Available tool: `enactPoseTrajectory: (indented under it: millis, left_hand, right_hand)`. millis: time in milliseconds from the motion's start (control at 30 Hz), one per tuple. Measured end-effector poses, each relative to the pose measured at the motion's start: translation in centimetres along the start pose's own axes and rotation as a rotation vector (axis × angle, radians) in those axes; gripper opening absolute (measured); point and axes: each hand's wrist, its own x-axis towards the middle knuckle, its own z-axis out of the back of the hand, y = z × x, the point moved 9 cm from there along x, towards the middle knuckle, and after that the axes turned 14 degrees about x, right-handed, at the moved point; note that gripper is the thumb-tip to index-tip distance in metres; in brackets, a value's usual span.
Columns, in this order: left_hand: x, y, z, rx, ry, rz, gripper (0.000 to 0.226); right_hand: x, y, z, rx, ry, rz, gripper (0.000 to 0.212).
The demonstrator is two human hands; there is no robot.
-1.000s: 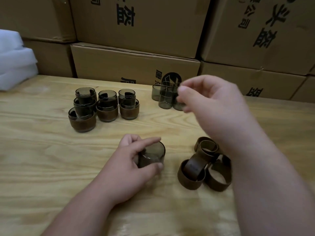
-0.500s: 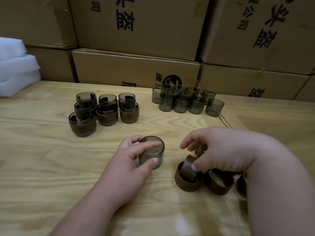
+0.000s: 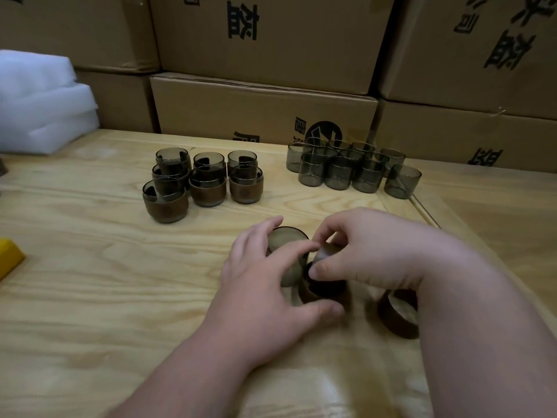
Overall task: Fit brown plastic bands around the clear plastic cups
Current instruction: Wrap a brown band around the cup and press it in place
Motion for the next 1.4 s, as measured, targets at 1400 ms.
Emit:
enactPoseTrajectory:
  millis: [1400]
  left_hand:
    - [0.6, 5.9, 4.0, -0.897, -0.542, 0.247, 0.039]
  right_hand:
    - [1.4, -1.5, -0.6, 0.503, -0.200, -0.137, 0.032]
